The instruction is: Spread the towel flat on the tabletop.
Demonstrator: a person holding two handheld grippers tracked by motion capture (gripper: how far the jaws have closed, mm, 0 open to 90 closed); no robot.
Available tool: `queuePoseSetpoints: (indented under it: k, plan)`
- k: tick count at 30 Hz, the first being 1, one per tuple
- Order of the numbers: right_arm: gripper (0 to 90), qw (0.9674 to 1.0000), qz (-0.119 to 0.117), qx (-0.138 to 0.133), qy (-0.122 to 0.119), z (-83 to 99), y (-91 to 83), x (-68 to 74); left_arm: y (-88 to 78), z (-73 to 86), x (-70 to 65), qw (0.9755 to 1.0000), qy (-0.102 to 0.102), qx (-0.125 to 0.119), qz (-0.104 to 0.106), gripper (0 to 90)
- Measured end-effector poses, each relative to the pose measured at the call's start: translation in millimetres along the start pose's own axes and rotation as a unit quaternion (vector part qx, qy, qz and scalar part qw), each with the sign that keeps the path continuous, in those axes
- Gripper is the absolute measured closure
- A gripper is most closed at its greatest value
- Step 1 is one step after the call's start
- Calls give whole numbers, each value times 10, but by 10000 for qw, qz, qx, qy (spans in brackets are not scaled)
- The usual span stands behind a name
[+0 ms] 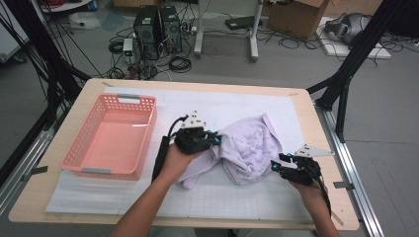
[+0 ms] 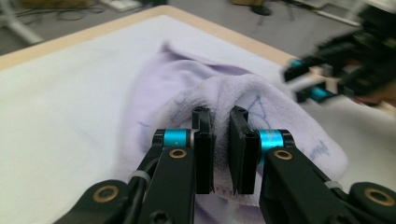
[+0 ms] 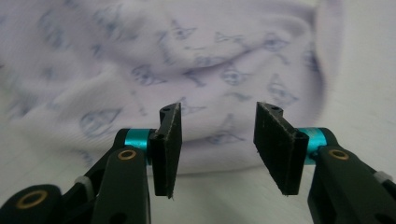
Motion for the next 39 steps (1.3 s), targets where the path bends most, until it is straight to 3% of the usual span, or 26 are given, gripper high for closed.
queuePoseSetpoints:
  k: [3,6,7,11,14,16,19,21,24,29,35,37,39]
  plan:
    - [455,9991,-394,0,-139,-61,95,155,-51,-55,212,9991,-88,-110,-401,816]
    - [429,9976,-619,-10,-307,-130,185,302,-106,-77,429,9963,-267,-291,-768,818]
    - [426,9973,-661,-5,-329,-145,205,334,-117,-61,513,9948,-274,-265,-942,818]
    - [393,9959,-738,-22,-517,-226,309,465,-128,-23,692,9909,-407,-251,-1254,818]
    - [385,9946,-612,303,-785,-185,478,490,-110,10,750,9903,-435,-191,-1304,818]
    - [470,9934,-528,478,-900,-153,560,470,-95,19,753,9906,-441,-179,-1282,818]
    - [821,9911,-480,554,-1111,-162,604,408,-89,23,760,9904,-389,-172,-1312,818]
    - [840,9935,-504,391,-942,-253,586,310,-86,36,789,9897,-403,-152,-1362,818]
    - [844,9977,-347,15,-579,-480,554,71,-61,91,848,9880,-391,36,-1491,818]
    - [844,9996,114,-163,-223,-809,655,-330,-26,134,934,9851,-392,118,-1673,818]
    - [848,9976,689,-51,77,-1033,842,-746,26,180,962,9844,-350,229,-1711,816]
    - [851,9947,1005,-66,224,-1086,853,-870,32,175,951,9846,-369,196,-1699,803]
    - [851,9899,1359,-27,394,-1111,848,-993,35,162,907,9866,-443,159,-1561,742]
Point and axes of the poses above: each handheld gripper's, and its own axes: y roughly forward along the jaws, z roughly out of its underside, x roughly to its left, the point moved 7 cm from there along y, roughly forward along the jaws, and after that the axes turned 8 degrees about -y, right-handed, at the moved point
